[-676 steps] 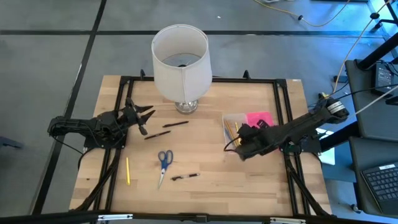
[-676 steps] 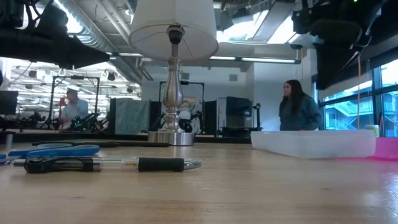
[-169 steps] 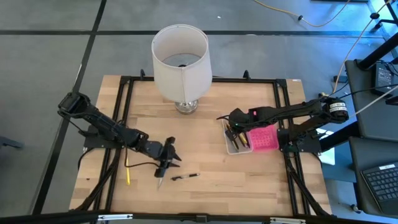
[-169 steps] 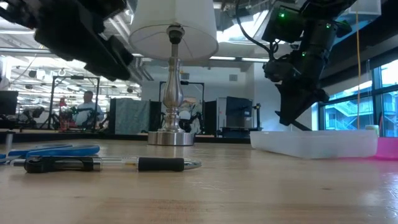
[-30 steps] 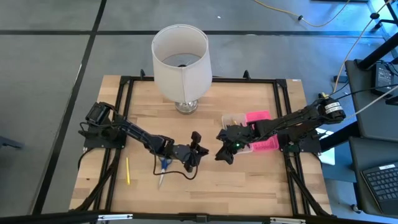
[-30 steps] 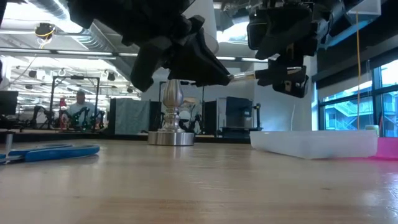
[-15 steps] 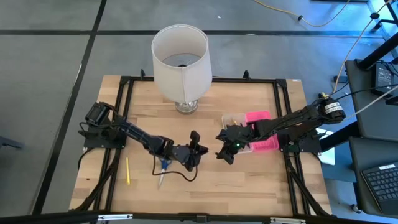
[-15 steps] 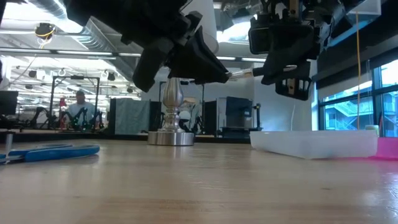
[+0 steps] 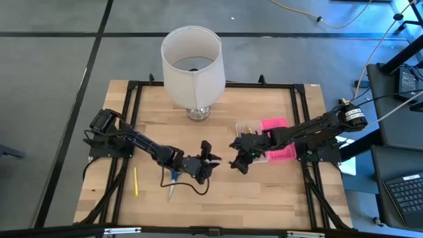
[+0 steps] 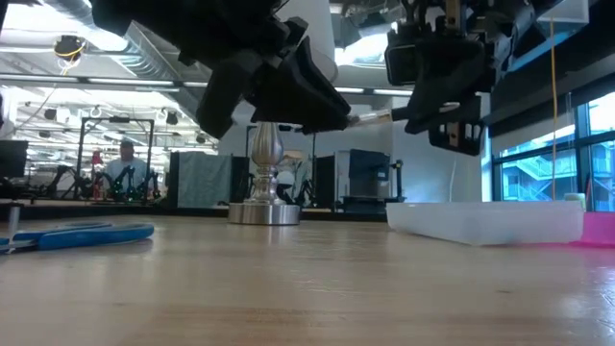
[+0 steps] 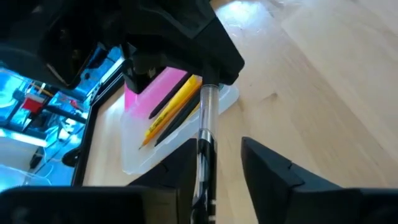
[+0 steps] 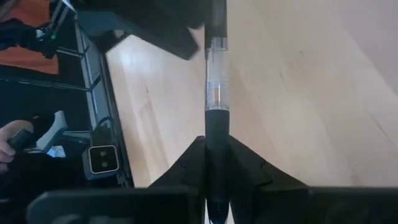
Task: Pick & place school supplies into a supply box
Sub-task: Put the black transparent pen into the supply box, then put the yellow pen into the supply box
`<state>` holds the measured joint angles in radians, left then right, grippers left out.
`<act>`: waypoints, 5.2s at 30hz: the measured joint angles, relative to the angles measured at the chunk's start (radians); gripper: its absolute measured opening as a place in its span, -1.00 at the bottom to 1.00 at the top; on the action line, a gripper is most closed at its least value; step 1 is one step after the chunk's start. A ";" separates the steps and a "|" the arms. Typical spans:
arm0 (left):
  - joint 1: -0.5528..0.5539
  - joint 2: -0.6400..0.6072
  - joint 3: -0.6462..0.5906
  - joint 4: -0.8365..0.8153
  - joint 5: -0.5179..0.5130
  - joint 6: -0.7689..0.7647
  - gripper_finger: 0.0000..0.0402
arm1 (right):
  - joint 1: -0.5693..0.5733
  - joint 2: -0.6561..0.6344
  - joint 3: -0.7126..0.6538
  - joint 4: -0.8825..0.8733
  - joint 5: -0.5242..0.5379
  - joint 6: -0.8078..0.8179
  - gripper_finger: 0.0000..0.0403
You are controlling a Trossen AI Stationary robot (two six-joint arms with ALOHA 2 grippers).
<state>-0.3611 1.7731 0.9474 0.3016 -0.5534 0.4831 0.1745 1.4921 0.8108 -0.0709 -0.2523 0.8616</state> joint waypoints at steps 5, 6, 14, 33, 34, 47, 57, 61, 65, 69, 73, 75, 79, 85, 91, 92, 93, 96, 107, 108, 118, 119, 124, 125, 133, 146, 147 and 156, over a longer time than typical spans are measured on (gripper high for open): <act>-0.009 -0.048 0.000 -0.002 0.038 -0.026 -0.31 | -0.002 -0.001 0.000 -0.051 0.039 0.002 -0.76; -0.013 -0.061 0.000 -0.005 0.043 -0.027 -0.29 | -0.002 -0.001 0.000 -0.061 0.043 0.000 -0.76; -0.019 -0.178 0.000 -0.183 0.097 -0.246 -0.29 | -0.023 -0.002 0.000 -0.130 0.128 -0.039 -0.78; -0.024 -0.205 0.000 -0.564 0.184 -0.640 -0.31 | -0.065 -0.186 0.002 -0.674 0.405 0.152 -0.76; -0.024 -0.205 0.000 -0.562 0.182 -0.644 -0.31 | -0.065 -0.183 0.002 -0.690 0.415 0.162 -0.76; -0.024 -0.205 0.000 -0.567 0.181 -0.646 -0.31 | -0.064 -0.064 0.002 -0.704 0.417 0.240 -0.76; -0.024 -0.205 0.000 -0.568 0.181 -0.646 -0.31 | -0.065 0.013 0.001 -0.677 0.428 0.260 -0.75; -0.024 -0.205 0.000 -0.587 0.191 -0.660 -0.31 | -0.065 0.025 0.001 -0.677 0.428 0.259 -0.75; -0.024 -0.205 -0.001 -0.620 0.239 -0.729 -0.32 | -0.065 0.026 0.001 -0.677 0.423 0.258 -0.75; -0.024 -0.205 -0.009 -0.666 0.274 -0.815 -0.34 | -0.065 0.026 0.001 -0.677 0.420 0.256 -0.75; -0.031 -0.223 -0.063 -0.687 0.342 -0.964 -0.38 | -0.065 0.026 0.001 -0.677 0.387 0.253 -0.75; -0.044 -0.246 -0.088 -0.699 0.355 -1.033 -0.40 | -0.064 0.026 0.001 -0.677 0.384 0.252 -0.75; -0.084 -0.324 -0.135 -0.769 0.306 -1.163 -0.45 | -0.064 0.026 0.001 -0.675 0.382 0.252 -0.68; -0.159 -0.446 -0.185 -0.906 0.216 -1.388 -0.50 | -0.064 0.026 0.001 -0.672 0.382 0.254 -0.47; -0.248 -0.490 -0.220 -1.020 0.278 -1.677 -0.51 | -0.064 0.026 0.001 -0.670 0.382 0.255 -0.40; -0.263 -0.490 -0.220 -1.050 0.304 -1.726 -0.52 | -0.064 0.026 0.001 -0.670 0.382 0.255 -0.40; -0.277 -0.490 -0.220 -1.076 0.334 -1.775 -0.52 | -0.064 0.026 0.001 -0.670 0.382 0.255 -0.40; -0.322 -0.490 -0.220 -1.172 0.400 -1.934 -0.53 | -0.064 0.026 0.001 -0.667 0.388 0.255 -0.40; -0.454 -0.490 -0.220 -1.307 0.419 -2.106 -0.56 | -0.064 0.026 0.001 -0.666 0.390 0.255 -0.40; -0.454 -0.490 -0.220 -1.307 0.419 -2.111 -0.56 | -0.064 0.026 0.001 -0.666 0.390 0.255 -0.40; -0.454 -0.490 -0.220 -1.307 0.417 -2.113 -0.54 | -0.064 0.026 0.001 -0.666 0.390 0.254 -0.40; -0.455 -0.490 -0.220 -1.307 0.418 -2.117 -0.52 | -0.064 0.026 0.001 -0.666 0.390 0.253 -0.40; -0.471 -0.490 -0.220 -1.307 0.416 -2.120 -0.33 | -0.064 0.026 0.001 -0.666 0.389 0.253 -0.40; -0.475 -0.490 -0.220 -1.307 0.410 -2.120 -0.29 | -0.064 0.026 0.001 -0.666 0.389 0.253 -0.40; -0.484 -0.490 -0.220 -1.215 0.372 -2.123 -0.10 | -0.064 0.026 0.000 -0.651 0.390 0.255 -0.40; -0.533 -0.463 -0.289 -1.236 0.579 -2.552 -0.17 | -0.064 0.026 0.000 -0.651 0.391 0.255 -0.39; -0.541 -0.463 -0.301 -1.236 0.594 -2.583 -0.17 | -0.064 0.026 0.000 -0.650 0.391 0.255 -0.39; -0.588 -0.464 -0.399 -1.072 0.646 -2.699 -0.17 | -0.064 0.026 0.000 -0.645 0.391 0.252 -0.39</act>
<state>-0.9486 1.3090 0.5487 -0.7703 0.0921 -2.2157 0.1101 1.5177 0.8112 -0.7160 0.1387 1.1138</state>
